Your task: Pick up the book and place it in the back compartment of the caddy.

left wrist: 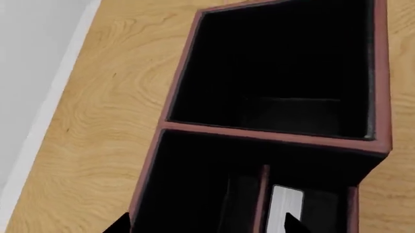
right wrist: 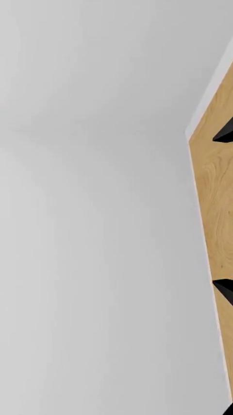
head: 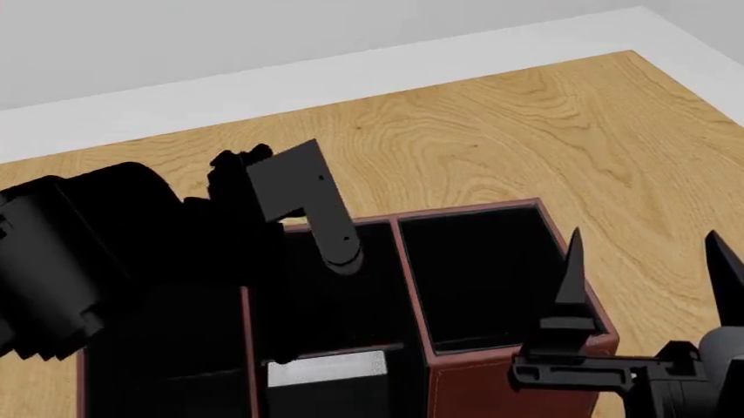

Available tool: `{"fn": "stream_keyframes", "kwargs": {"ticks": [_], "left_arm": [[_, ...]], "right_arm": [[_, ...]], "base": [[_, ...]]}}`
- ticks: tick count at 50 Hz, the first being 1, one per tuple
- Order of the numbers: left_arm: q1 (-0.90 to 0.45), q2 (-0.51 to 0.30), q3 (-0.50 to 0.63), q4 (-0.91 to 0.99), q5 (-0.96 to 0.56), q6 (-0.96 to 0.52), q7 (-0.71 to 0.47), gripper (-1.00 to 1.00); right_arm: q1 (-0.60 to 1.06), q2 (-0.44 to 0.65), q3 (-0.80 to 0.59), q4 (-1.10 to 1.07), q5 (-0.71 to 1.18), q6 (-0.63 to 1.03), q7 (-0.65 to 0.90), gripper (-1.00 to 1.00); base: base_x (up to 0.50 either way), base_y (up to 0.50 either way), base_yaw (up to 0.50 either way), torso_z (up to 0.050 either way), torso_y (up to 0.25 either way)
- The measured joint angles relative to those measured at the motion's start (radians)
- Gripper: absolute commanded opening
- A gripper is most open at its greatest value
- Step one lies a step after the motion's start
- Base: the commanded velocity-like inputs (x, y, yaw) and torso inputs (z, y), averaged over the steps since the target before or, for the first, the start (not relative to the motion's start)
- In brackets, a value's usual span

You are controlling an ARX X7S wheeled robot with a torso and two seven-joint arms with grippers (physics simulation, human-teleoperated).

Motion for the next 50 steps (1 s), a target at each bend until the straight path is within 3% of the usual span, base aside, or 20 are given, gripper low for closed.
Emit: {"fn": "stream_keyframes", "kwargs": {"ticks": [22,50], "left_arm": [[0.052,-0.066,-0.168,0.154,-0.054,-0.013,-0.191,1.0],[0.201,-0.1,-0.397,0.348,-0.035,0.152,-0.53,1.0]], "right_arm": [[0.034,0.01,-0.013,-0.019,0.013,0.034,0.019,1.0],[0.064,0.011,-0.031,-0.018,0.018,0.049,0.028,1.0]], "base": [[0.0,0.0,0.0,0.0,0.0],[0.0,0.0,0.0,0.0,0.0]]}}
